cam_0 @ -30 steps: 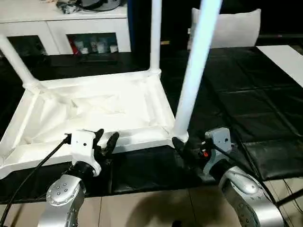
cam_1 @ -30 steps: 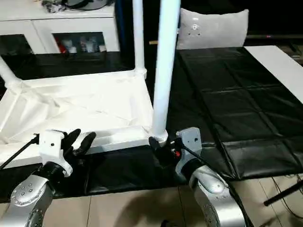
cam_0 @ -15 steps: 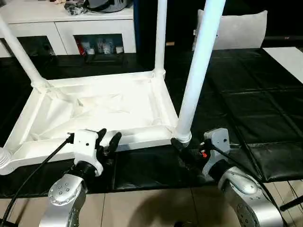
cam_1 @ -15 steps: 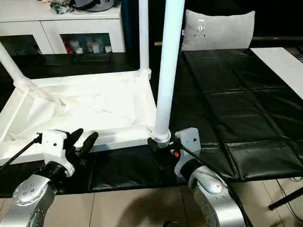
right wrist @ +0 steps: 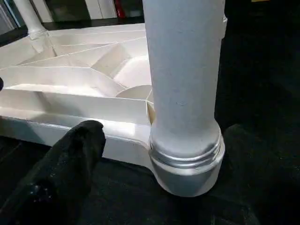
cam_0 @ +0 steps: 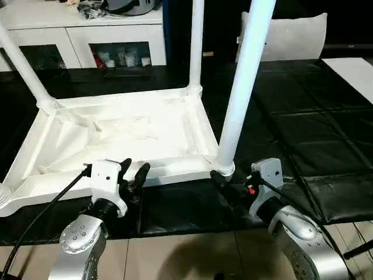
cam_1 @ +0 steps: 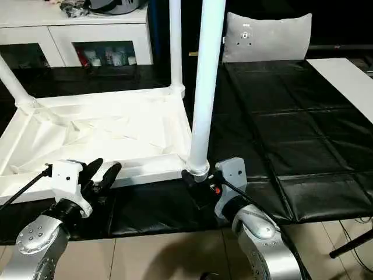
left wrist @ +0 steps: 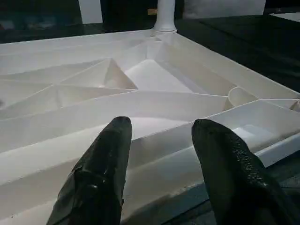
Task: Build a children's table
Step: Rotate leg to tighten
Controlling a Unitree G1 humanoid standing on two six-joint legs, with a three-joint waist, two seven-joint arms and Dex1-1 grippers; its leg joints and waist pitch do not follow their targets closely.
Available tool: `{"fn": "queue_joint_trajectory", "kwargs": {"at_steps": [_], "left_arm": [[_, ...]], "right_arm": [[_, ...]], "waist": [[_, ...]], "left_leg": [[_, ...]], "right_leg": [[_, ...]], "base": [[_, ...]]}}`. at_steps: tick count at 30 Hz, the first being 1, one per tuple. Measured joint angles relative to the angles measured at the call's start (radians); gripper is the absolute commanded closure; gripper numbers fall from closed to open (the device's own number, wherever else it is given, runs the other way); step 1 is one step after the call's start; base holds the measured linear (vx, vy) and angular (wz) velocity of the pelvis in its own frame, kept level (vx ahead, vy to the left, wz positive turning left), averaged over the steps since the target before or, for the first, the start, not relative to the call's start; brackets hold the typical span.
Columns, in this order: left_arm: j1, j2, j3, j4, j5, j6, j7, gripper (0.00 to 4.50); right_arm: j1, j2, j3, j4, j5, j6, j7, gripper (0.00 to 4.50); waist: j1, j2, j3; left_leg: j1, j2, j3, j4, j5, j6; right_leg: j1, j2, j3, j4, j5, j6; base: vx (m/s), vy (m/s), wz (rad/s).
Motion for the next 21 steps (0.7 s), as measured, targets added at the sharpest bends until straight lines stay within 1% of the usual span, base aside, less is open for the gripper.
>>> {"fn": "queue_joint_trajectory", "kwargs": {"at_steps": [8, 21], "left_arm": [[0.0, 0.0, 0.0, 0.0, 0.0, 0.0, 0.0, 1.8], [0.0, 0.0, 0.0, 0.0, 0.0, 0.0, 0.0, 1.8]], "right_arm": [[0.0, 0.0, 0.0, 0.0, 0.0, 0.0, 0.0, 0.0], [0.0, 0.0, 0.0, 0.0, 0.0, 0.0, 0.0, 0.0]], "waist": [[0.003, 0.0, 0.0], [0.002, 0.0, 0.0]], "left_leg": [[0.0, 0.0, 0.0, -0.001, 0.0, 0.0], [0.0, 0.0, 0.0, -0.001, 0.0, 0.0]], "right_leg": [[0.0, 0.0, 0.0, 0.0, 0.0, 0.0], [0.0, 0.0, 0.0, 0.0, 0.0, 0.0]], "base": [[0.0, 0.0, 0.0], [0.0, 0.0, 0.0]]}}
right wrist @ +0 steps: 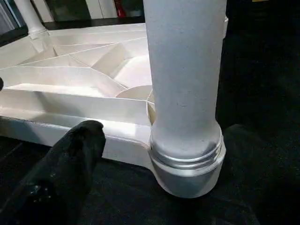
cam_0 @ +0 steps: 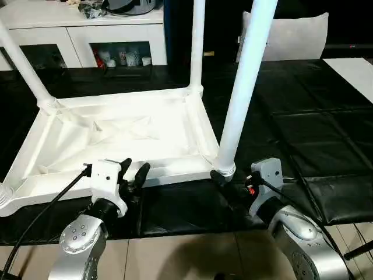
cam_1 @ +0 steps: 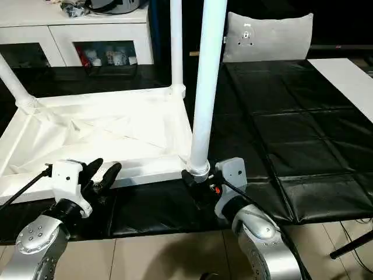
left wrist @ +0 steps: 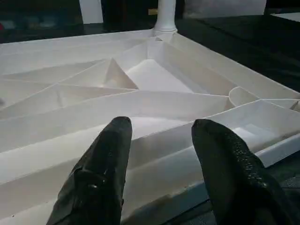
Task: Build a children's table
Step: Rotate leg to tighten
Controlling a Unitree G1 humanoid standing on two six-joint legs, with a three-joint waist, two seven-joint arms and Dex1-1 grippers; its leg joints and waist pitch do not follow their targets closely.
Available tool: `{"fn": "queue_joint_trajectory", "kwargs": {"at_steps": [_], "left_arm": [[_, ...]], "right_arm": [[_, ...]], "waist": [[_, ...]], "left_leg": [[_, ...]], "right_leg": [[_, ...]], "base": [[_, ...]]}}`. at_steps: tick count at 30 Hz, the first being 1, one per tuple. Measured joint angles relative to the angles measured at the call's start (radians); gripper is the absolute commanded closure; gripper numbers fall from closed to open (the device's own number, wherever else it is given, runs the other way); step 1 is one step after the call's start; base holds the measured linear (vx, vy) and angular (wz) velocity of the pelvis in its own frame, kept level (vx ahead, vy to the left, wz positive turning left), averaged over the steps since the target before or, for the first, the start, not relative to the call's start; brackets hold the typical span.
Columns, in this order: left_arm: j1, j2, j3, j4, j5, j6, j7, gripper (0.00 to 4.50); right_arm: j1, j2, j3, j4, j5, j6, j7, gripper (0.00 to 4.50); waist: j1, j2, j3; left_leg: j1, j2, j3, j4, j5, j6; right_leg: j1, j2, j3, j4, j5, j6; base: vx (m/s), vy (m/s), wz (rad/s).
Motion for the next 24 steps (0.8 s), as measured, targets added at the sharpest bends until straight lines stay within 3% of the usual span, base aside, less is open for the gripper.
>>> {"fn": "queue_joint_trajectory", "kwargs": {"at_steps": [24], "left_arm": [[0.0, 0.0, 0.0, 0.0, 0.0, 0.0, 0.0, 1.8]], "right_arm": [[0.0, 0.0, 0.0, 0.0, 0.0, 0.0, 0.0, 0.0]], "waist": [[0.001, 0.0, 0.0]], "left_leg": [[0.0, 0.0, 0.0, 0.0, 0.0, 0.0]], "right_leg": [[0.0, 0.0, 0.0, 0.0, 0.0, 0.0]], "base": [[0.0, 0.0, 0.0]]}}
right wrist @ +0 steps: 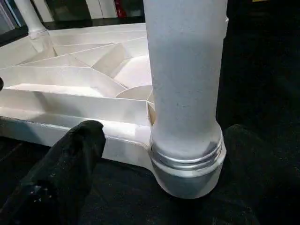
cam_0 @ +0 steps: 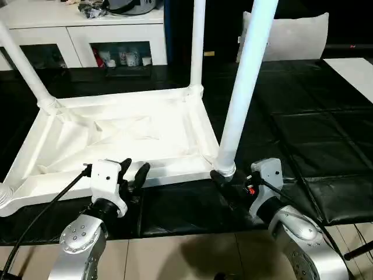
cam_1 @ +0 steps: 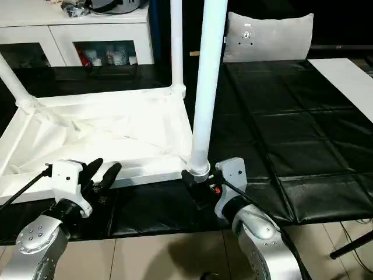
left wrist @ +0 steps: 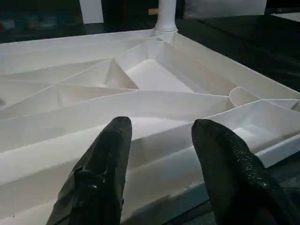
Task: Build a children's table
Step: Rotate leg to tighten
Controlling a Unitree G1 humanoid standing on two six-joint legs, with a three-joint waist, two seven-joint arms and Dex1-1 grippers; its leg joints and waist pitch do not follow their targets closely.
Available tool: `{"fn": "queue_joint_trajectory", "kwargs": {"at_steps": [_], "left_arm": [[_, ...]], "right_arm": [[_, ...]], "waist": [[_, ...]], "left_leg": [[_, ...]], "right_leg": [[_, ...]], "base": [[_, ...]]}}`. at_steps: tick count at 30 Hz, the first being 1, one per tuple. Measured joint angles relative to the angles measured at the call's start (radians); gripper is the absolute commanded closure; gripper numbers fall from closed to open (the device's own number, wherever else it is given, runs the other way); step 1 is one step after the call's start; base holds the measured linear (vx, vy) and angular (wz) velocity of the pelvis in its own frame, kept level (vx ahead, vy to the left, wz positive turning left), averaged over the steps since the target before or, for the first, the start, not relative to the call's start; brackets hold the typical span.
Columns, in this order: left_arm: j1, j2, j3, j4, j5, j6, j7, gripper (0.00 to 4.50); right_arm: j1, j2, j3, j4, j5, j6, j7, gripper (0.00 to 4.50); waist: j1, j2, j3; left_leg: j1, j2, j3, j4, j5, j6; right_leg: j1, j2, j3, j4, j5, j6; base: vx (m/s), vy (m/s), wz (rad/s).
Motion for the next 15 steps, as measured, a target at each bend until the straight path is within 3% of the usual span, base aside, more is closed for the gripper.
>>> {"fn": "queue_joint_trajectory", "kwargs": {"at_steps": [15], "left_arm": [[0.0, 0.0, 0.0, 0.0, 0.0, 0.0, 0.0, 1.8]], "right_arm": [[0.0, 0.0, 0.0, 0.0, 0.0, 0.0, 0.0, 0.0]], "waist": [[0.007, 0.0, 0.0]], "left_leg": [[0.0, 0.0, 0.0, 0.0, 0.0, 0.0]], "right_leg": [[0.0, 0.0, 0.0, 0.0, 0.0, 0.0]], "base": [[0.0, 0.0, 0.0]]}}
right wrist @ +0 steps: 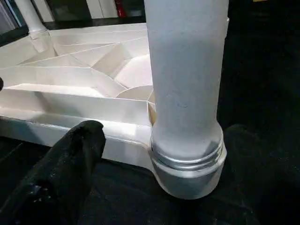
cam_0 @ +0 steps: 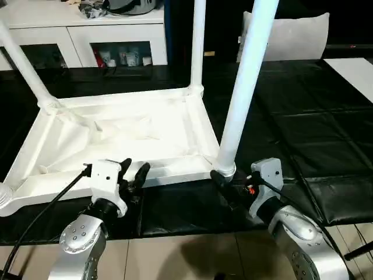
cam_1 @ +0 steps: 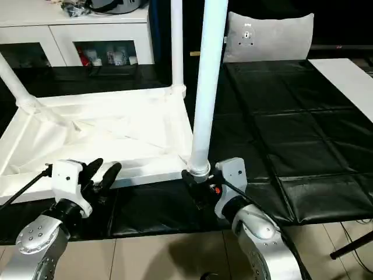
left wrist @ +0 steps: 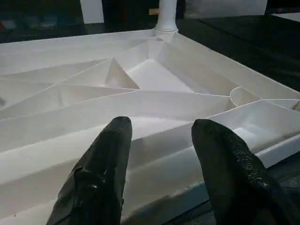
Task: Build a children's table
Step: Rotate leg to tighten
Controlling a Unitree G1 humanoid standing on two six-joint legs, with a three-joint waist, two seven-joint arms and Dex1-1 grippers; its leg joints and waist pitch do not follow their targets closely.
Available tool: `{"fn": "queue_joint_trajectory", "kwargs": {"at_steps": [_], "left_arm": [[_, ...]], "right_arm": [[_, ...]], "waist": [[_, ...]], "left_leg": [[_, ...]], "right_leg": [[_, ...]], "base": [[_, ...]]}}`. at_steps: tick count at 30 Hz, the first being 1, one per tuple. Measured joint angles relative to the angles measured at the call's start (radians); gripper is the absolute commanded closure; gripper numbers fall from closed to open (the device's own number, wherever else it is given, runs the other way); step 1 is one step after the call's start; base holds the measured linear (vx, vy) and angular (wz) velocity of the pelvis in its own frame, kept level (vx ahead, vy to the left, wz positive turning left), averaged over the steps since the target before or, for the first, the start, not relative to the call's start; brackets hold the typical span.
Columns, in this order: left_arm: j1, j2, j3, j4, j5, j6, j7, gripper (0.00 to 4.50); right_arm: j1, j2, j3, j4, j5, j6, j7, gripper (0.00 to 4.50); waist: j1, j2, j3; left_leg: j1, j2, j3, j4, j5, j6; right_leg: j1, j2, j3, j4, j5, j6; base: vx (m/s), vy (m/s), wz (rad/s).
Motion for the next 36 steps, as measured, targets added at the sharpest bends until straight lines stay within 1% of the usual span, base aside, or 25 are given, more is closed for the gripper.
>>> {"fn": "queue_joint_trajectory", "kwargs": {"at_steps": [12, 36], "left_arm": [[0.0, 0.0, 0.0, 0.0, 0.0, 0.0, 0.0, 1.8], [0.0, 0.0, 0.0, 0.0, 0.0, 0.0, 0.0, 1.8]], "right_arm": [[0.0, 0.0, 0.0, 0.0, 0.0, 0.0, 0.0, 0.0], [0.0, 0.0, 0.0, 0.0, 0.0, 0.0, 0.0, 0.0]], "waist": [[0.014, 0.0, 0.0], [0.014, -0.001, -0.001]], "left_leg": [[0.001, 0.0, 0.001, 0.0, 0.0, 0.0], [0.001, 0.0, 0.001, 0.0, 0.0, 0.0]], "right_leg": [[0.0, 0.0, 0.001, 0.0, 0.0, 0.0], [0.0, 0.0, 0.002, 0.001, 0.0, 0.0]], "base": [[0.0, 0.0, 0.0], [0.0, 0.0, 0.0]]}}
